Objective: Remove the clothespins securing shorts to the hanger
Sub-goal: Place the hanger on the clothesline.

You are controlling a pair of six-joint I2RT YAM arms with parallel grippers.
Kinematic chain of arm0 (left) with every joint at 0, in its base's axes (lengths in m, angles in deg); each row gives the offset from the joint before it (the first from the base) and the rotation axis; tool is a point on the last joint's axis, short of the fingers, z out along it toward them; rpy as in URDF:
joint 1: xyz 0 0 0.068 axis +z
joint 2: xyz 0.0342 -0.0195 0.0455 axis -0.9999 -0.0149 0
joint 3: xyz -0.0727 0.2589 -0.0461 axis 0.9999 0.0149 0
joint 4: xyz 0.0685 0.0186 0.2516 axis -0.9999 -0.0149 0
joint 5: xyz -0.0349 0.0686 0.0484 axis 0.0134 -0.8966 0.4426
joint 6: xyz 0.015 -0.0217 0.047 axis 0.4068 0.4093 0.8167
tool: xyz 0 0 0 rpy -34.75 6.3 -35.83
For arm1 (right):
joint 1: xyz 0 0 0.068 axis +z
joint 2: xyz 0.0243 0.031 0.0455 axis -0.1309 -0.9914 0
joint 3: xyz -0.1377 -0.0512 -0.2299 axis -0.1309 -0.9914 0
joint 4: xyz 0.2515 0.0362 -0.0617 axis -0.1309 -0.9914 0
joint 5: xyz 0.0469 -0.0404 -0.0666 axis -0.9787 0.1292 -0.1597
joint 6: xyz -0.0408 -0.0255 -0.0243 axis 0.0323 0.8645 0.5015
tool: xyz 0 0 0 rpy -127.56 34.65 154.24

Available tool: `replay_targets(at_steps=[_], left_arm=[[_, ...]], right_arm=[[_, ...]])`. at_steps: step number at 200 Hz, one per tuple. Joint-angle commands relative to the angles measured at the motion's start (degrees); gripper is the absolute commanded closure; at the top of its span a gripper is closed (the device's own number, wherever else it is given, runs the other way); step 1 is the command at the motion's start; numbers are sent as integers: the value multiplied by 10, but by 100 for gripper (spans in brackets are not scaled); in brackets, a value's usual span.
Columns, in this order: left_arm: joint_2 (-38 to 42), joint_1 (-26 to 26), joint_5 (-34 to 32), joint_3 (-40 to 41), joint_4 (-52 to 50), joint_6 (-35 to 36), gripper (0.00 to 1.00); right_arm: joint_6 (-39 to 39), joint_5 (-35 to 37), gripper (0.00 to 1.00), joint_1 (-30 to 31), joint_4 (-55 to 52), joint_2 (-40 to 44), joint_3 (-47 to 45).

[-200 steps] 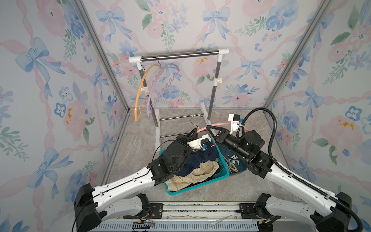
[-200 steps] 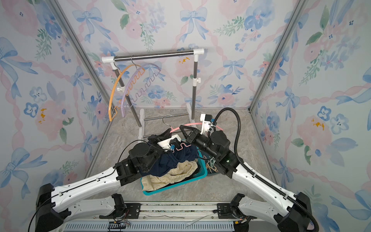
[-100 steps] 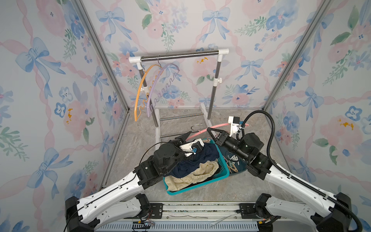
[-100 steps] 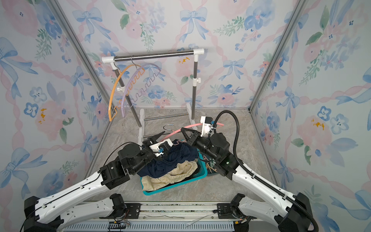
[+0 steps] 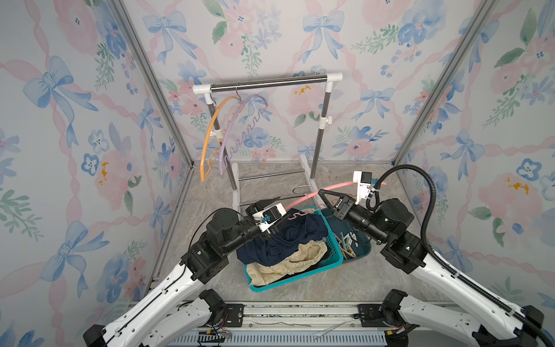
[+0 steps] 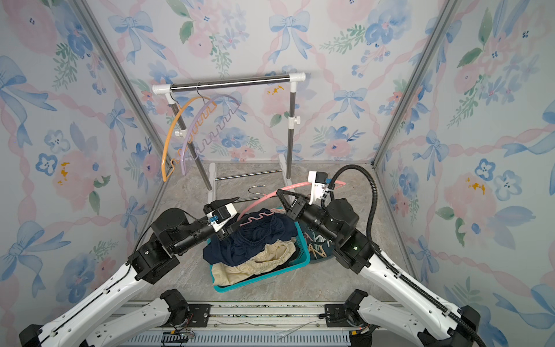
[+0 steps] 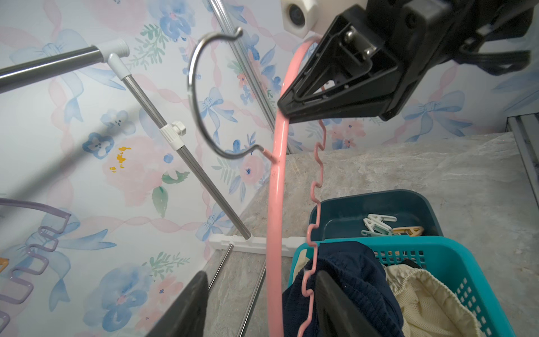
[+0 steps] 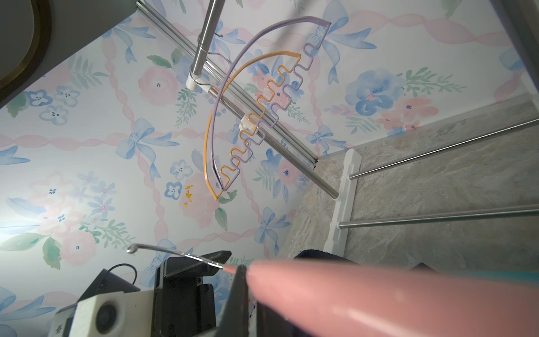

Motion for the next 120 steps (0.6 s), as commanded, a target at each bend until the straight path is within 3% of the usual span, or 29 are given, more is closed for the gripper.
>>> replay_targets(at_steps=[1, 55, 94, 120], left_arm=[[-5, 27, 97, 19, 66, -17, 40], [-93, 41, 190, -43, 23, -22, 47], [-121, 40, 228, -80, -17, -37, 66], [-120, 40, 222, -91, -33, -58, 84]], right_arm=[[13, -15, 100, -6, -30, 21, 37], [22, -25, 100, -7, -70, 37, 65], [45, -32, 100, -12, -114, 33, 102], [45, -42, 100, -25, -120, 31, 108]])
